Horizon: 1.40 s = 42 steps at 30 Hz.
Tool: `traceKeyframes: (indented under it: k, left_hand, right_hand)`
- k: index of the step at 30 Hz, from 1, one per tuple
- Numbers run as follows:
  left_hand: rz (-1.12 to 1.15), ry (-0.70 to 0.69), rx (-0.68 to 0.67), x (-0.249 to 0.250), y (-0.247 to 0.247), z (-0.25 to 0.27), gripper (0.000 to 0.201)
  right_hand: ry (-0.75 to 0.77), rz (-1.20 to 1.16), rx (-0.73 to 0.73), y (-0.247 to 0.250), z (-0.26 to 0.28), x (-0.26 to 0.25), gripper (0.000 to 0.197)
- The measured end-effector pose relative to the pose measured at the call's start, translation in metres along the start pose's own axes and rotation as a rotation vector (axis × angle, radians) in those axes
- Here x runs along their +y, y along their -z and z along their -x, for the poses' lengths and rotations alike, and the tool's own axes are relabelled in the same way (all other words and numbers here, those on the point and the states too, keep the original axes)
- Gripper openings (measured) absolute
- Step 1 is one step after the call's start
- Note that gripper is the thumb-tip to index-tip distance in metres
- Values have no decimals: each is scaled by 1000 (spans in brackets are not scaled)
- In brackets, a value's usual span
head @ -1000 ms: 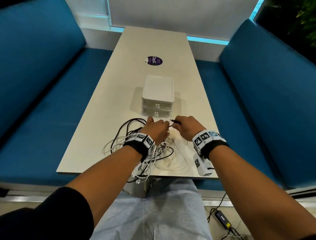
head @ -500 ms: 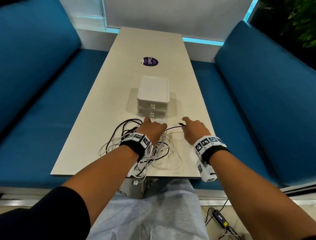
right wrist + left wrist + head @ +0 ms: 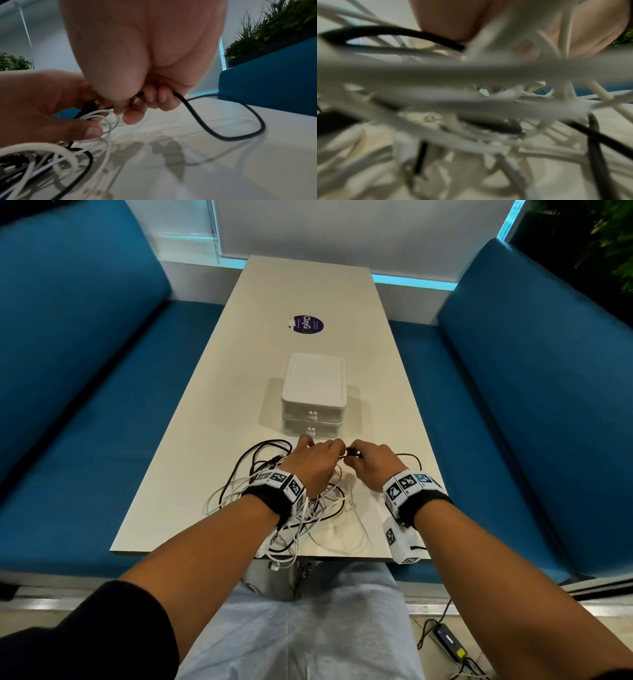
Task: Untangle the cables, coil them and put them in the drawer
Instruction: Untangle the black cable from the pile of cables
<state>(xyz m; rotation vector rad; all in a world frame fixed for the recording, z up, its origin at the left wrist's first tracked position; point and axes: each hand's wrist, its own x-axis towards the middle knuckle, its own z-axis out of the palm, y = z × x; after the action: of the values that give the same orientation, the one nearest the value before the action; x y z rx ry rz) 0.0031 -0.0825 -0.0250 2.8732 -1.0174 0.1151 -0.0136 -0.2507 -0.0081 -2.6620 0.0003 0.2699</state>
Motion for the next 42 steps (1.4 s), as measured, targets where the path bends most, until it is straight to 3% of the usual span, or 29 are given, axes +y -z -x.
traceKeyframes:
  k: [9, 21, 24, 27, 30, 33, 37, 42]
  left_hand:
    - [-265, -16, -120, -10, -7, -7, 19]
    - [-320, -27, -131, -12, -11, -2, 15]
    - [-320, -39, -146, -12, -13, -1, 20]
    - [-315, -44, -156, -11, -13, -1, 23]
    - [-308, -60, -155, -9, -9, -1, 29]
    - [-295, -73, -149, -9, -6, 1, 32]
    - [-279, -74, -143, -13, -9, 2, 5]
    - [-293, -90, -164, -4, -9, -1, 9]
  right_hand:
    - [-90, 116, -8, 9, 1, 22, 26]
    - [-348, 282, 51, 23, 15, 53, 27]
    - [-297, 290, 62, 15, 17, 39, 26]
    - [-115, 234, 22, 3, 15, 19, 39]
    - [28, 146, -60, -12, 10, 4, 32]
    - [29, 92, -85, -20, 6, -3, 27]
    - [31, 35, -51, -16, 4, 5, 21]
    - [16, 21, -88, -6, 5, 17, 22]
